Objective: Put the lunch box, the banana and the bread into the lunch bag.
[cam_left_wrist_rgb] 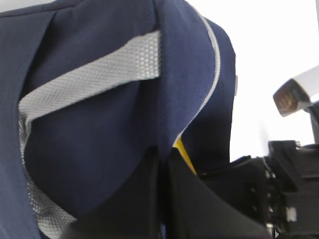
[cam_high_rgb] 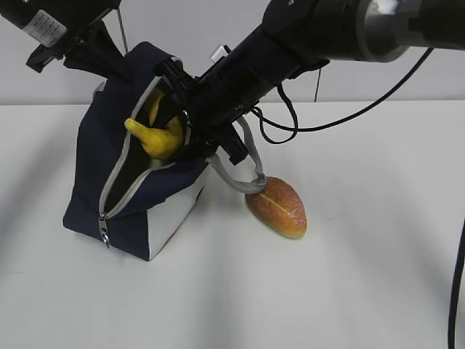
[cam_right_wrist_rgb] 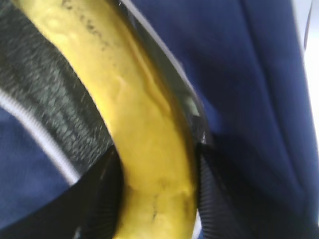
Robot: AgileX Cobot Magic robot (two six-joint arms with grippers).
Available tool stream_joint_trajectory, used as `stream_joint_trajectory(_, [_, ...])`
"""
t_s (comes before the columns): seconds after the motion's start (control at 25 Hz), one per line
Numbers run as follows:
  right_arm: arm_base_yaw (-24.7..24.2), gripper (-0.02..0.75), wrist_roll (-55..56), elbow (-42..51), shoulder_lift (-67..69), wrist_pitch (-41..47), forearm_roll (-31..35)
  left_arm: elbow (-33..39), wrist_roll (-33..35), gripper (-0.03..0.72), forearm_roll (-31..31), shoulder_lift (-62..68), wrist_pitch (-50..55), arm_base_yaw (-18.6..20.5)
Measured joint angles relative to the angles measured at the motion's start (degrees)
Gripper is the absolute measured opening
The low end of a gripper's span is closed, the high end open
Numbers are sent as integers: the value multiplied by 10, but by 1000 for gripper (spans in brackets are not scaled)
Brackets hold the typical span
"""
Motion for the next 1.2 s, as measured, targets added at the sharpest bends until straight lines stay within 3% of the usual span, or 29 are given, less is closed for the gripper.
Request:
stream_joint_trajectory(0.2, [0,357,-60,0,3,-39,-1,0,0,-1,0,0,-1,0])
stream_joint_trajectory(0.4, [0,535,-124,0,3,-57,13,0,0,-1,0,0,-1,0])
stream_joint_trajectory(0.48, [0,566,-137,0,3,-59,14,0,0,-1,0,0,-1,0])
stream_joint_trajectory(1.2, [0,577,-194,-13,3,-27,-69,0,0,-1,-1,-5,-1,0])
